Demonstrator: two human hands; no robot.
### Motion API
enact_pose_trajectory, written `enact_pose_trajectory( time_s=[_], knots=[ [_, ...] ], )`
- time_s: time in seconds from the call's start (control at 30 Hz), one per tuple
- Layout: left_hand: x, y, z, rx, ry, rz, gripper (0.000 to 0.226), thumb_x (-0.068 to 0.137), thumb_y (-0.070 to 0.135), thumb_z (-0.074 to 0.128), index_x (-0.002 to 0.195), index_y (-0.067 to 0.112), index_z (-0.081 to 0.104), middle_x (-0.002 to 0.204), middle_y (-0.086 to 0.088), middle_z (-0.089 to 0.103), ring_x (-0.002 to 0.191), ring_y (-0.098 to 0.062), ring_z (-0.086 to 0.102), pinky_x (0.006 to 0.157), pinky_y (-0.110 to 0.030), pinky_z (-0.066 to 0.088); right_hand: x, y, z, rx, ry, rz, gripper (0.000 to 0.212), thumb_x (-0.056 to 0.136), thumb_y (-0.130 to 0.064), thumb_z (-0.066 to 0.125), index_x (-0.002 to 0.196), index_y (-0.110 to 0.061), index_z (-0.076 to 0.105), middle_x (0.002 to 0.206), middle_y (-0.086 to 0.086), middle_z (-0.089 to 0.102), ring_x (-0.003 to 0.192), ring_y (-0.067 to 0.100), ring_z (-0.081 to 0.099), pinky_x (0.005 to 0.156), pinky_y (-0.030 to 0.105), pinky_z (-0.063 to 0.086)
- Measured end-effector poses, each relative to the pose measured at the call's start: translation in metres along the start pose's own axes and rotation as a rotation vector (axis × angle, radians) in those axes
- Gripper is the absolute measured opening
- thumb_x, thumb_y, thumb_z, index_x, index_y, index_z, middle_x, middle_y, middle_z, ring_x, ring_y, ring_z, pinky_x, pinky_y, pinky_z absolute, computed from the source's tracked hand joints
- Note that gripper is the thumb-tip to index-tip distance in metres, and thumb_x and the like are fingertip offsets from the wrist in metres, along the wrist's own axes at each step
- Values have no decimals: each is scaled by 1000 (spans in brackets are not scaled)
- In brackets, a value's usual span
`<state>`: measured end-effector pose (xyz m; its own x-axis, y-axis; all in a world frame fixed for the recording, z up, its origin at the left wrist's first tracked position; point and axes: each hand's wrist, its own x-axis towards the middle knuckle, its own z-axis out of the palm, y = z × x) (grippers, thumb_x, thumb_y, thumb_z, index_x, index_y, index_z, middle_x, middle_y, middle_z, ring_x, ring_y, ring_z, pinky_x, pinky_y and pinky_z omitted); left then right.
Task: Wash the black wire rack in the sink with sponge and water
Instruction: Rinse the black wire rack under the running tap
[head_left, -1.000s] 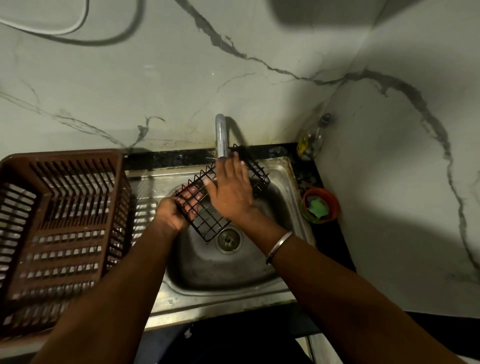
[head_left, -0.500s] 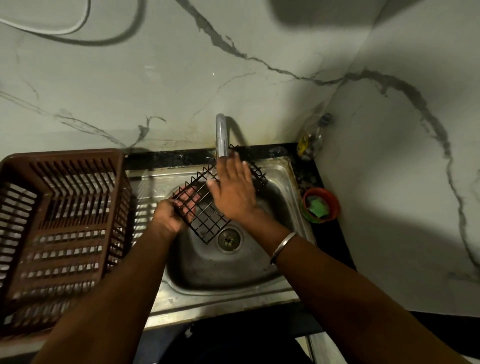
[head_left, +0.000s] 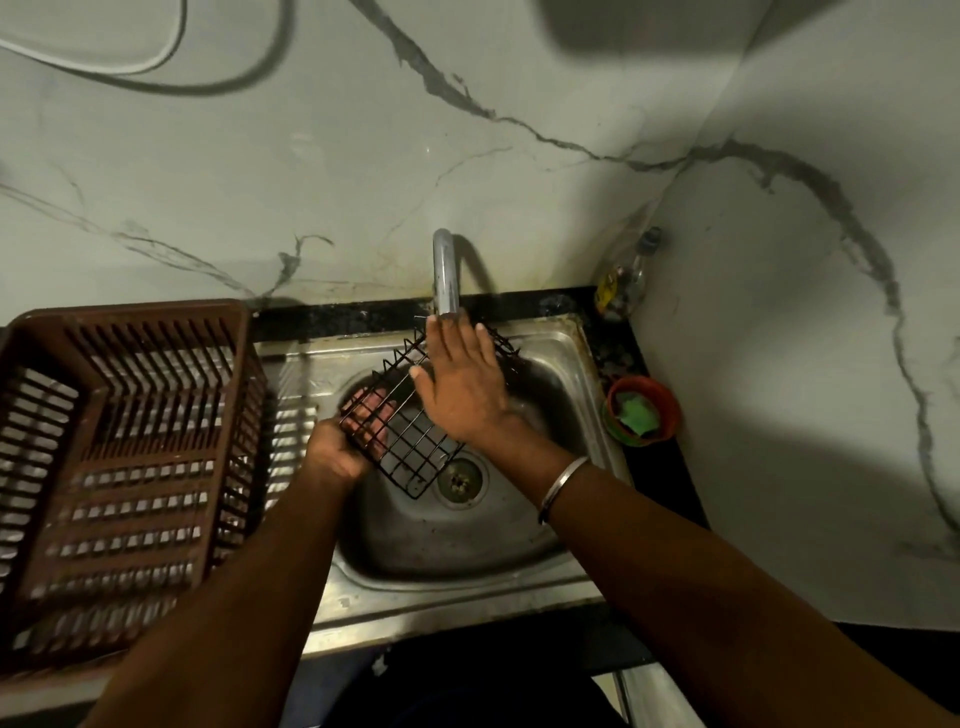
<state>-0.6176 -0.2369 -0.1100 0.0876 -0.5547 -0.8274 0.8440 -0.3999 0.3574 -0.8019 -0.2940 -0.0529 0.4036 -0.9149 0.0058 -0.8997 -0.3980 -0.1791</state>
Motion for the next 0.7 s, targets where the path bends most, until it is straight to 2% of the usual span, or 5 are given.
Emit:
enact_pose_trajectory(
  time_s=[0.2, 0.3, 0.43, 0.63, 0.7],
  knots=[
    [1, 2, -2, -43, -36, 8, 50, 113, 27, 28, 130, 8, 71, 99, -10, 79, 81, -18, 73, 63, -25, 62, -9, -8, 2, -24, -4, -131, 77, 109, -57, 18, 167, -12, -1, 175, 16, -7, 161, 31, -12, 131, 51, -2],
    [1, 2, -2, -71, -33, 32, 51, 114, 29, 26, 132, 10, 71, 108, -9, 81, 92, -19, 77, 87, -28, 58, -10, -4, -2, 25, 27, 74, 76, 109, -57, 16, 166, -11, -6, 173, 19, -10, 160, 34, -16, 131, 52, -5],
    [-3, 1, -6, -107, -34, 39, 50, 115, 31, 26, 126, 13, 71, 107, -6, 80, 91, -17, 75, 58, -24, 60, -20, -1, 4, -18, 11, -53, 77, 109, -56, 18, 167, -12, -6, 174, 15, -13, 160, 30, -18, 131, 52, -2],
    [-7, -4, -5, -122, -24, 86, 52, 114, 31, 26, 109, 18, 75, 107, -3, 82, 98, -14, 71, 62, -21, 56, -29, -1, 12, -24, -9, -180, 77, 109, -56, 20, 167, -12, -7, 173, 16, -15, 160, 30, -19, 131, 52, 0],
    [-8, -4, -1, -124, -39, 108, 48, 113, 25, 25, 112, 21, 74, 104, 0, 83, 111, -16, 72, 72, -22, 57, -27, 3, 10, 16, 30, -27, 76, 109, -54, 19, 167, -11, -7, 174, 15, -15, 160, 30, -18, 132, 51, -1]
  ],
)
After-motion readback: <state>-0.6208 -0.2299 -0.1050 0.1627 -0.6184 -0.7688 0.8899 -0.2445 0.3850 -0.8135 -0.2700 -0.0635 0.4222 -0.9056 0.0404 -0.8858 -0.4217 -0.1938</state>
